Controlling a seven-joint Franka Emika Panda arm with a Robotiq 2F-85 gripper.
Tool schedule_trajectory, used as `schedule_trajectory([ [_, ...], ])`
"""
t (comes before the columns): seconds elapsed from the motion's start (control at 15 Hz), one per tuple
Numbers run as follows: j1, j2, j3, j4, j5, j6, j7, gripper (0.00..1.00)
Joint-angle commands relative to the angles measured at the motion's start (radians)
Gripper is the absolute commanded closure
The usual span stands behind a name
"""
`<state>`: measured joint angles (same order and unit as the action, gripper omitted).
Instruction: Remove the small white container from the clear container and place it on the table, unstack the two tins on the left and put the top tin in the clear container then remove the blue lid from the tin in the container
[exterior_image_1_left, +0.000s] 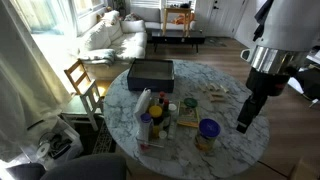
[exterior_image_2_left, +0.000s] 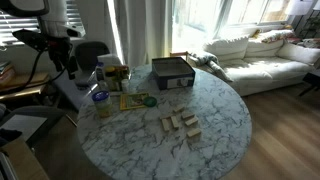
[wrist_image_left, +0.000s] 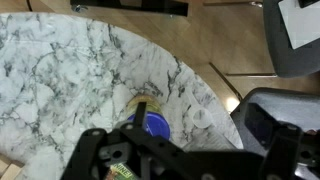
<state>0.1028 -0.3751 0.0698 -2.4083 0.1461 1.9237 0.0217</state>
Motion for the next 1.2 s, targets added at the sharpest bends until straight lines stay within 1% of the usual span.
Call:
schedule_trajectory([
  [0.0,-0.004,0.0,0.003,0.001,0.001,-0.002,-0.001,0.0],
  [0.33,-0.004,0.0,0.003,0.001,0.001,-0.002,-0.001,0.0],
  [0.4,0.006,0.013,0.007,0.002,0.017,0.019,-0.009,0.0],
  [0.53,0.036,0.063,0.038,0.01,0.052,0.117,-0.001,0.0],
  [0.67,0.066,0.122,0.082,0.028,0.091,0.265,0.034,0.0],
  [0.73,0.081,0.17,0.107,0.053,0.099,0.32,0.057,0.0],
  [0.8,0.085,0.217,0.131,0.071,0.077,0.369,0.082,0.0],
  [0.87,0.093,0.261,0.147,0.096,0.06,0.401,0.096,0.0],
  [0.93,0.085,0.155,0.121,0.034,0.071,0.35,0.064,0.0],
  [1.0,0.094,0.194,0.137,0.052,0.07,0.379,0.079,0.0],
  [1.13,0.1,0.246,0.146,0.081,0.07,0.396,0.085,0.0],
])
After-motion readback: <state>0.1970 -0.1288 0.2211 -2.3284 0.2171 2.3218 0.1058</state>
